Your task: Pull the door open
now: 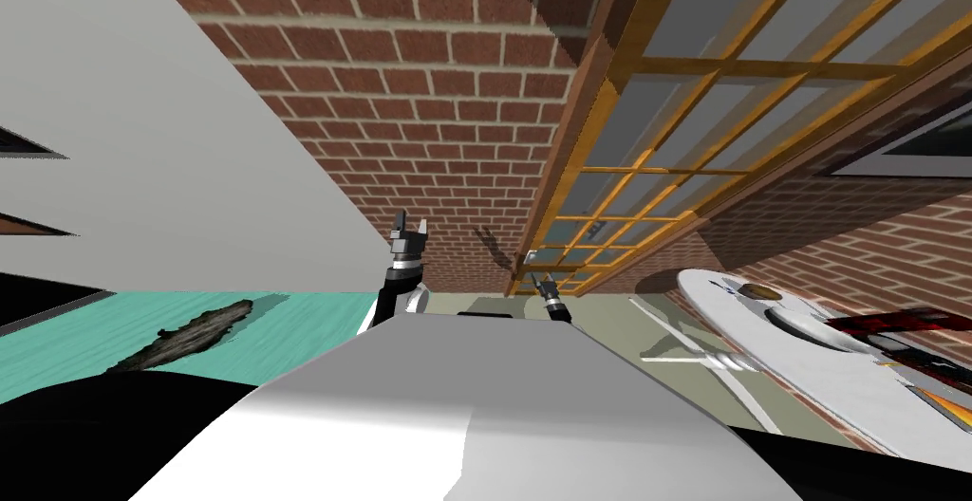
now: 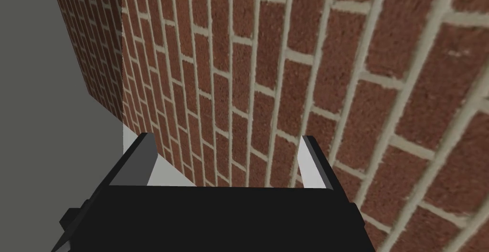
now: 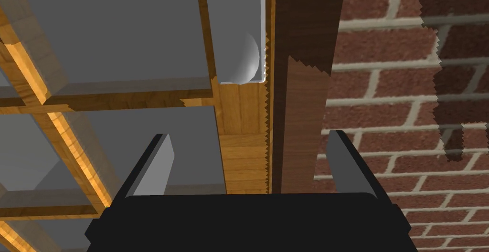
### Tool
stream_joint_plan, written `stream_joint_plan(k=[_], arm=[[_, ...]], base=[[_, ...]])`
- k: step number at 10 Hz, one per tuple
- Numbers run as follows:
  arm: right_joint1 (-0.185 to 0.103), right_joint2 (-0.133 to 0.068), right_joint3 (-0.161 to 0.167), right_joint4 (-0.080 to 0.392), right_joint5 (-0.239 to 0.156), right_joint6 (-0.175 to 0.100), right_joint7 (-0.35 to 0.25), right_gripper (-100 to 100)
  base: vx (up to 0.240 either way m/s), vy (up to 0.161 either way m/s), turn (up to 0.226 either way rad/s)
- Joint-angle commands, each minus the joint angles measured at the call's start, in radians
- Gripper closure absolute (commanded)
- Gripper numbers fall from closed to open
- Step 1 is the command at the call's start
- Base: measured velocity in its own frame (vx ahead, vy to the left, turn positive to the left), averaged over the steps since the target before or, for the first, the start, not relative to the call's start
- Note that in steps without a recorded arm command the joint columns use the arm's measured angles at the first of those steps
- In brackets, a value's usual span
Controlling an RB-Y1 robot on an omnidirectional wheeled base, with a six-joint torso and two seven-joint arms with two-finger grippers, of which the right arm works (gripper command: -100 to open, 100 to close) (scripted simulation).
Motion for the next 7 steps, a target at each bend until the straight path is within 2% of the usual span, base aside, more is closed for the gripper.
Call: stream_joint_plan(k=[1, 2, 3, 6, 7], arm=[[-0.012, 0.006, -0.005, 0.009, -0.035, 0.016, 0.031, -100], [-0.019, 0.008, -0.008, 0.017, -0.053, 0.022, 0.045, -100], [-0.027, 0.01, -0.011, 0.025, -0.072, 0.028, 0.06, -100], [-0.048, 0.016, -0.019, 0.049, -0.124, 0.044, 0.101, -100], [-0.059, 0.019, -0.024, 0.062, -0.153, 0.053, 0.123, -100]], base=[[0.027, -0.044, 0.279], [0.04, -0.044, 0.293], [0.051, -0.037, 0.053], [0.071, -0.043, 0.174], [0.11, -0.046, 0.237]])
